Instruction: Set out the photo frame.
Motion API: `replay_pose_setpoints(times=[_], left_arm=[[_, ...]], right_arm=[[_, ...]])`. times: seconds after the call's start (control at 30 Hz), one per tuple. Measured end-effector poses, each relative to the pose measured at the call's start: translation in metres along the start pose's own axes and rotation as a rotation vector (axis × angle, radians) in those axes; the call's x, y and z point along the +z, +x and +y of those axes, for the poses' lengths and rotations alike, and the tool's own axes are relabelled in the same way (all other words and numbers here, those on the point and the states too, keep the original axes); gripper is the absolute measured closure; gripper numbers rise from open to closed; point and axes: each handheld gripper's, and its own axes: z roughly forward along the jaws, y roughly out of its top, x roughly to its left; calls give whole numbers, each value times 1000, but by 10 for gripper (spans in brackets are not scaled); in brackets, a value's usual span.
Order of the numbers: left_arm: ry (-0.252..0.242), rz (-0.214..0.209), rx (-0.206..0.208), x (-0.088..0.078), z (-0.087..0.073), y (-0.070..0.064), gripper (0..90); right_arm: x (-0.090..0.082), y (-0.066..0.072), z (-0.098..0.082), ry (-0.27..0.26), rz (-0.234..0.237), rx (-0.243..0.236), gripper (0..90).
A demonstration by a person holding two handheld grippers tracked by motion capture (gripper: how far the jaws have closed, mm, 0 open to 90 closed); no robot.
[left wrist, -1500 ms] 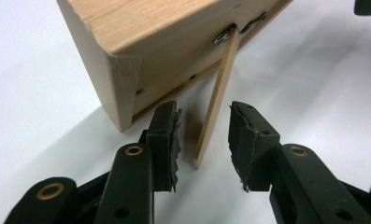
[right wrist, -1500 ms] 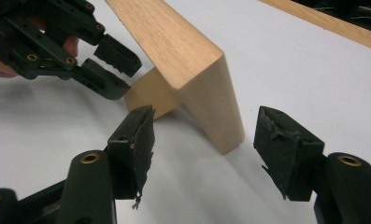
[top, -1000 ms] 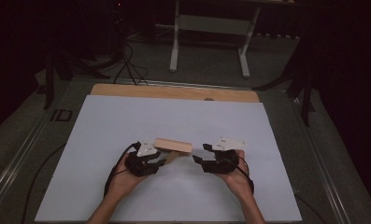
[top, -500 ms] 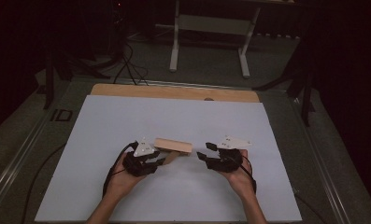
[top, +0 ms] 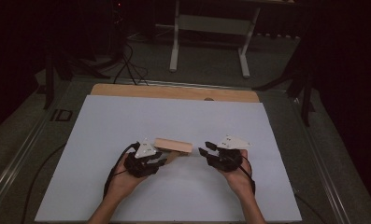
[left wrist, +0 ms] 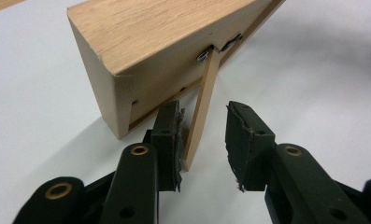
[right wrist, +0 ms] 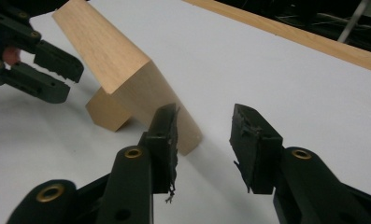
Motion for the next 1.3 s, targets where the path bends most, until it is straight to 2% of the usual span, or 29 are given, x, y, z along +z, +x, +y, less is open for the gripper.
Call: replay_pose_setpoints(times=[0.2,0.37,0.47,0.57,0.63,0.77,0.9,1.03,1.07,1.23,1.3], left_arm=[[1,-1,9,0,2,-2,686],[-5,1,9,0,3,-2,693],[-8,9,7,-1,3,-2,701],[-15,13,3,-1,3,-1,733],[-19,8,3,-2,4,-1,764],[-19,6,4,-2,4,-2,813],[-13,13,9,-1,4,-2,891],[-12,32,9,-1,5,-1,895],[-15,40,-3,-1,5,0,895],[-22,52,-21,-2,5,4,894],[-26,55,-21,-3,5,4,895]], right_arm=[[6,1,0,9,-12,-8,647],[11,-2,2,0,-34,13,629],[14,-4,4,-5,-37,24,648],[17,-3,6,-7,-30,18,720],[20,-2,6,-7,-35,7,803],[26,-1,5,-13,-47,19,896],[30,-1,5,-17,-40,34,900],[33,-1,7,-15,-34,39,900],[35,0,8,-14,-34,39,900],[39,2,15,-17,-27,30,899],[40,2,16,-24,-24,42,899]])
